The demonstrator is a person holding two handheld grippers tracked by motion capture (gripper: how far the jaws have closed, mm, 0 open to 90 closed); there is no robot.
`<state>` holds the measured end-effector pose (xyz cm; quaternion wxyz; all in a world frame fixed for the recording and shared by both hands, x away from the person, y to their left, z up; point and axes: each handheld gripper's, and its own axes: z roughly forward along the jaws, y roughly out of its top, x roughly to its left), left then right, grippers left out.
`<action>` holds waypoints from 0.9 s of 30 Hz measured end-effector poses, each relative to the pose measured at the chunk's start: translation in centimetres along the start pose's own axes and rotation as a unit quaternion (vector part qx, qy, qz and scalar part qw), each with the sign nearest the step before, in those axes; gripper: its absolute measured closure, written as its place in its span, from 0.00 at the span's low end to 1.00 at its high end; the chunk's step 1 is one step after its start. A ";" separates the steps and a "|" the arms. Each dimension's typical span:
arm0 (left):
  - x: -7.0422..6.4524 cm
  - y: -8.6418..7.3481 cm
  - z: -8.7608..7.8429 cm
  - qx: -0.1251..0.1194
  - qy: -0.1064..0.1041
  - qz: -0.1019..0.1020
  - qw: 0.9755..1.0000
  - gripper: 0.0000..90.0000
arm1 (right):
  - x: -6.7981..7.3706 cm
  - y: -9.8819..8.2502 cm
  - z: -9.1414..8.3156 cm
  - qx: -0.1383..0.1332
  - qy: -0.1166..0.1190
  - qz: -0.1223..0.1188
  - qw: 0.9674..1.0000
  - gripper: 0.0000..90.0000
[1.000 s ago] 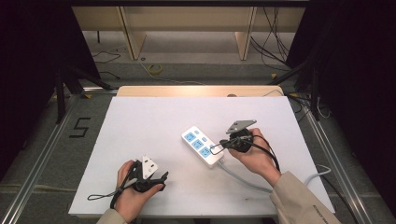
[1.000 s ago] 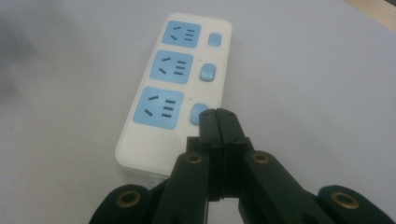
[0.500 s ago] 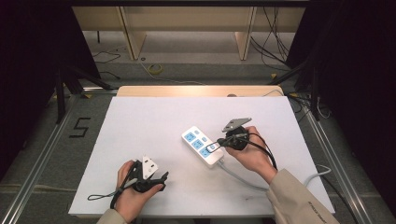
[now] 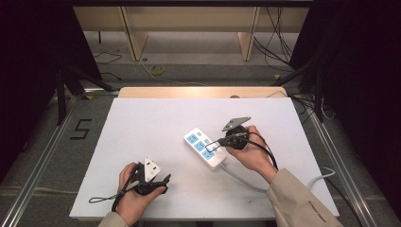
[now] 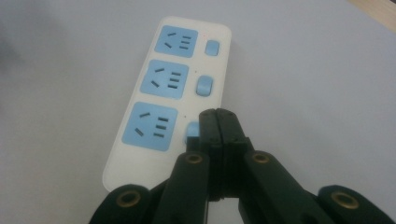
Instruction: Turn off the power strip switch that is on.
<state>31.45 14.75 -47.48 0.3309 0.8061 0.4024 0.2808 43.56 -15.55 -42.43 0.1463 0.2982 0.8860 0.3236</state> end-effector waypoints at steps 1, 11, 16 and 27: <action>0.0 0.0 0.0 0.000 0.000 0.000 1.000 0.26 | 0.0 0.0 0.0 0.000 0.000 0.000 1.000 1.00; 0.0 0.0 0.0 -0.002 -0.001 0.000 1.000 0.26 | -0.2 0.8 0.6 0.005 -0.002 -0.002 1.000 1.00; -0.1 0.0 0.0 -0.002 -0.002 0.000 1.000 0.26 | -0.3 0.9 0.9 0.009 -0.002 0.001 1.000 1.00; -0.2 0.0 0.1 0.000 -0.003 0.005 1.000 0.26 | -0.6 1.4 1.5 0.012 -0.001 0.007 1.000 1.00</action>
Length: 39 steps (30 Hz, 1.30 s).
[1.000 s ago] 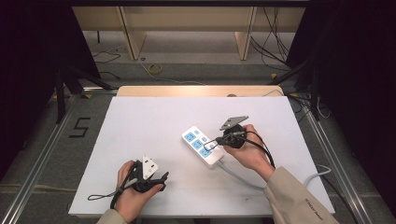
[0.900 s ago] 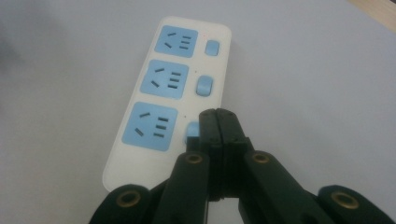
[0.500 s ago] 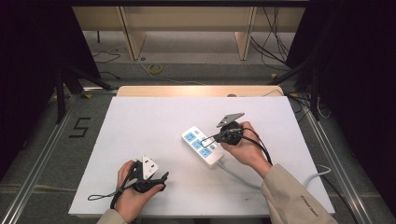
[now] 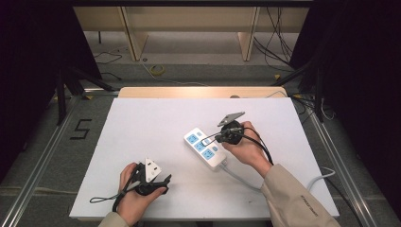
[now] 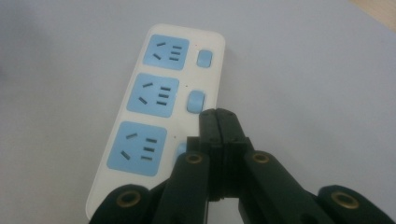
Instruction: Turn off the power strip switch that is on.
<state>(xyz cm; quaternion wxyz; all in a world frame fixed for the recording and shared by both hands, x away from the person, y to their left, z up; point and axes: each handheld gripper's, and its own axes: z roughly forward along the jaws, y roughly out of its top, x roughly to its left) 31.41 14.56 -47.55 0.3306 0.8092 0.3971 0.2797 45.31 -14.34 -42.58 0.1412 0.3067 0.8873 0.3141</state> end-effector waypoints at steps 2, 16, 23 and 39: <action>0.0 0.0 0.0 0.000 0.000 0.000 1.000 0.26 | 0.0 0.1 0.2 0.002 0.000 0.002 1.000 1.00; 0.1 0.0 -0.1 -0.003 0.002 -0.003 1.000 0.27 | -0.2 0.8 1.0 0.003 0.005 0.005 1.000 1.00; 0.2 0.0 -0.1 -0.003 0.003 -0.003 1.000 0.26 | -0.3 1.3 1.4 0.004 0.005 0.006 1.000 1.00; 0.2 0.0 -0.2 -0.004 0.003 -0.005 1.000 0.27 | -0.3 2.1 2.3 0.011 0.004 0.006 1.000 1.00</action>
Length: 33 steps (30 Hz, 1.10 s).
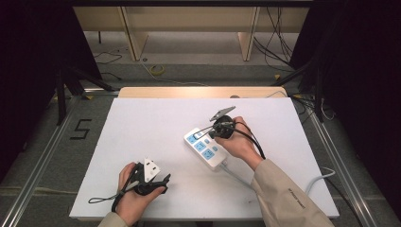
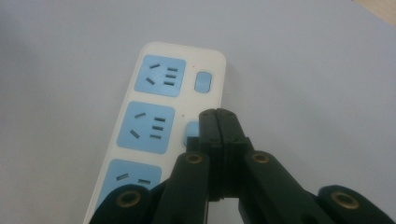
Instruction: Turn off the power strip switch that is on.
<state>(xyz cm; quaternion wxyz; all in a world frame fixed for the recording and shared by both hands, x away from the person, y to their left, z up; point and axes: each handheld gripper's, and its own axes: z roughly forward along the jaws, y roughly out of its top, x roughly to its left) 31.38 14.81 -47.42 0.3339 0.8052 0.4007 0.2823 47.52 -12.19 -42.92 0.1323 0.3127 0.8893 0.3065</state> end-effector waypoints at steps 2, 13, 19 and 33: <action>0.0 0.0 0.0 0.000 0.000 0.001 1.000 0.27 | -0.1 0.1 0.1 0.001 -0.001 -0.001 1.000 1.00; 0.0 0.0 0.0 0.000 -0.001 0.000 1.000 0.27 | -0.2 0.6 0.4 0.004 -0.001 -0.001 1.000 1.00; 0.0 0.0 0.0 0.001 -0.001 0.002 1.000 0.27 | 0.0 0.9 0.7 0.006 -0.001 0.003 1.000 1.00; -0.1 0.0 0.1 0.000 -0.002 0.002 1.000 0.27 | 0.1 1.5 1.3 0.009 -0.002 0.005 1.000 1.00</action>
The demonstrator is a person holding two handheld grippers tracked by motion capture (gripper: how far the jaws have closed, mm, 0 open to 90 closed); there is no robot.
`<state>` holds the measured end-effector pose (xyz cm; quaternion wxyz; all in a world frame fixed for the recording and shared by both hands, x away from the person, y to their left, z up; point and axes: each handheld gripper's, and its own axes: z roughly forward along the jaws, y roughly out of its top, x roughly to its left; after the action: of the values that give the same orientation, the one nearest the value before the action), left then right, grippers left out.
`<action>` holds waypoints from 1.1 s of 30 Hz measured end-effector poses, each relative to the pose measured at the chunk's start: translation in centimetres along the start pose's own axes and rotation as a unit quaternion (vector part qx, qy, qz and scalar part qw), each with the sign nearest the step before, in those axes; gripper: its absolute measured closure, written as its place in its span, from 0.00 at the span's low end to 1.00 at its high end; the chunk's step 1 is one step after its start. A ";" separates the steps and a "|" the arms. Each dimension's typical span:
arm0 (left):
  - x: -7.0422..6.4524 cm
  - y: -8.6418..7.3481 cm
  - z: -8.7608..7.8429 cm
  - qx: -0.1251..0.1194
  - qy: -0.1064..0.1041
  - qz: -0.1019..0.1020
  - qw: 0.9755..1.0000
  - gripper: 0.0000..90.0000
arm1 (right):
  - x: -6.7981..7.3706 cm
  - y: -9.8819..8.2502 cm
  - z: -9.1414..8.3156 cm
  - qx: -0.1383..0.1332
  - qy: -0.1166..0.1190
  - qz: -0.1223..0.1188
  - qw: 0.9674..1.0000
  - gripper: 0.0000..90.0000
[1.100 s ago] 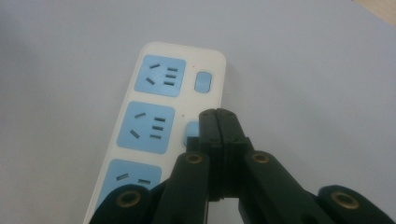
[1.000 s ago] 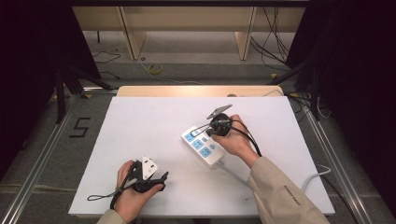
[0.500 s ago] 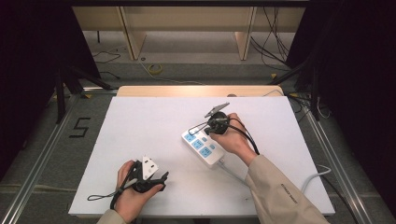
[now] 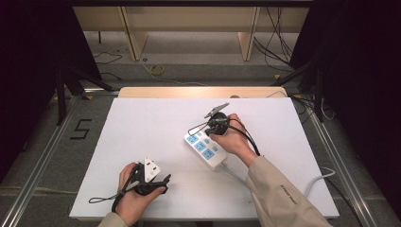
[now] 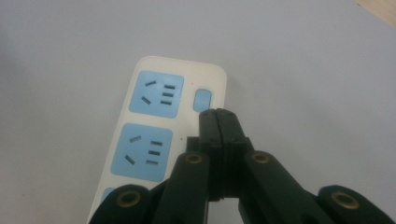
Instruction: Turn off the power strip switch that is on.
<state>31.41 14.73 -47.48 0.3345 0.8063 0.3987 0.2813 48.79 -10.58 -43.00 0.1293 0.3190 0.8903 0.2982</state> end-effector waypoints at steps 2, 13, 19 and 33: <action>0.0 0.0 0.0 -0.001 0.000 -0.001 1.000 0.27 | 0.0 0.1 0.1 0.001 0.000 -0.002 1.000 1.00; 0.0 0.0 0.0 -0.001 -0.001 0.001 1.000 0.27 | 0.1 0.9 0.5 0.004 -0.004 -0.005 1.000 1.00; -0.1 0.0 0.0 -0.003 -0.002 -0.001 1.000 0.27 | 0.2 1.1 0.8 0.011 -0.003 -0.003 1.000 1.00; -0.1 0.0 0.0 -0.001 -0.002 0.001 1.000 0.27 | 0.3 1.7 1.4 0.019 -0.006 -0.008 1.000 1.00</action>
<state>31.40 14.61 -47.51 0.3355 0.8071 0.3970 0.2801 49.96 -8.69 -43.11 0.1309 0.3157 0.8976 0.2783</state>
